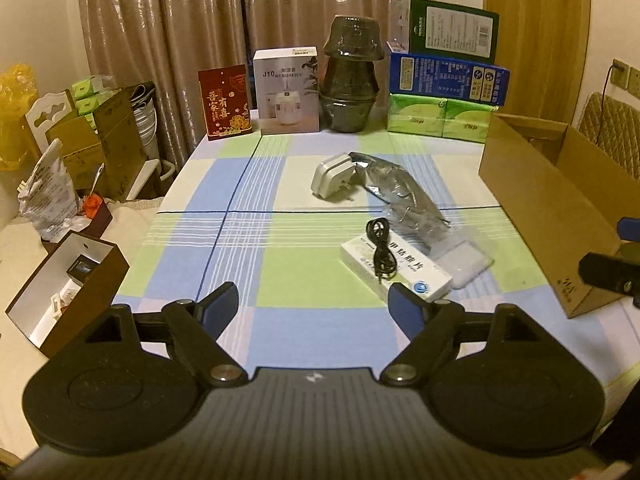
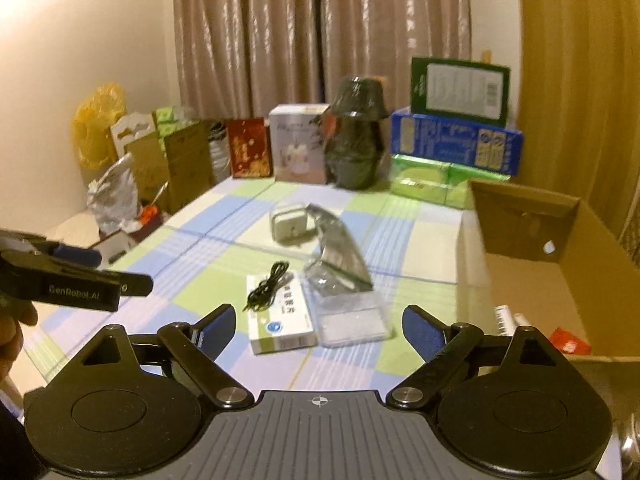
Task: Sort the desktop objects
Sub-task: 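Move both tools back toward the tablet box and clear plastic box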
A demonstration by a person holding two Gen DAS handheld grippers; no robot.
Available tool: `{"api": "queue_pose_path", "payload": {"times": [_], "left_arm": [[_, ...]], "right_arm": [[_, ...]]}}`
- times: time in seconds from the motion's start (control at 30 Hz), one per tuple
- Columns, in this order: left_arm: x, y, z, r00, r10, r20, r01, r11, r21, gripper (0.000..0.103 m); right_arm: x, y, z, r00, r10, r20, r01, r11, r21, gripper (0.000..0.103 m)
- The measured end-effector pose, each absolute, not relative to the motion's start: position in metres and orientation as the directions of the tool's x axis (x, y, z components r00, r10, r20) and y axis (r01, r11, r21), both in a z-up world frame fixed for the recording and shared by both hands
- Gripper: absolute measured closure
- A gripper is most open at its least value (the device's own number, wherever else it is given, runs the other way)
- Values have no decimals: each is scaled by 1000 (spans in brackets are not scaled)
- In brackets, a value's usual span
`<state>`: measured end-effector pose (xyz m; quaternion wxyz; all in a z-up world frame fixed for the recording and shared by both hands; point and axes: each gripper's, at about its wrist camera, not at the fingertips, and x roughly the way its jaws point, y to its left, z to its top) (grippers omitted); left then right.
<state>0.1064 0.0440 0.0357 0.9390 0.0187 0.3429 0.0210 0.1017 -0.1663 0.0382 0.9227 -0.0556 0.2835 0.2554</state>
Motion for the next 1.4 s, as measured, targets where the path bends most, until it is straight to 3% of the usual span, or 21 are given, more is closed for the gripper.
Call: {"api": "queue_pose_path", "payload": {"times": [0.83,0.93,1.0,1.07,1.4], "left_arm": [[206,37,-42,718,-78,-692,123,992,15,25],[214,30,-47,713,-112,-692,154,988,-1,34],[219,25,-50,707,-138,-693,178,984,-14,50],[225,22,-53,706,-144,-694,190,982,-10,59],[246,13,-60,698,-175,-694,216,976,-29,59]], "right_arm": [[217,-142,-49,622,339,-706,-516,855,-44,15],[226,-142,-53,620,339,-707,-514,857,-39,15],[230,-142,-56,613,341,-712,-514,857,-32,15],[233,-140,-58,608,342,-717,-521,853,-36,15],[249,-140,-66,586,325,-742,-501,865,-17,15]]}}
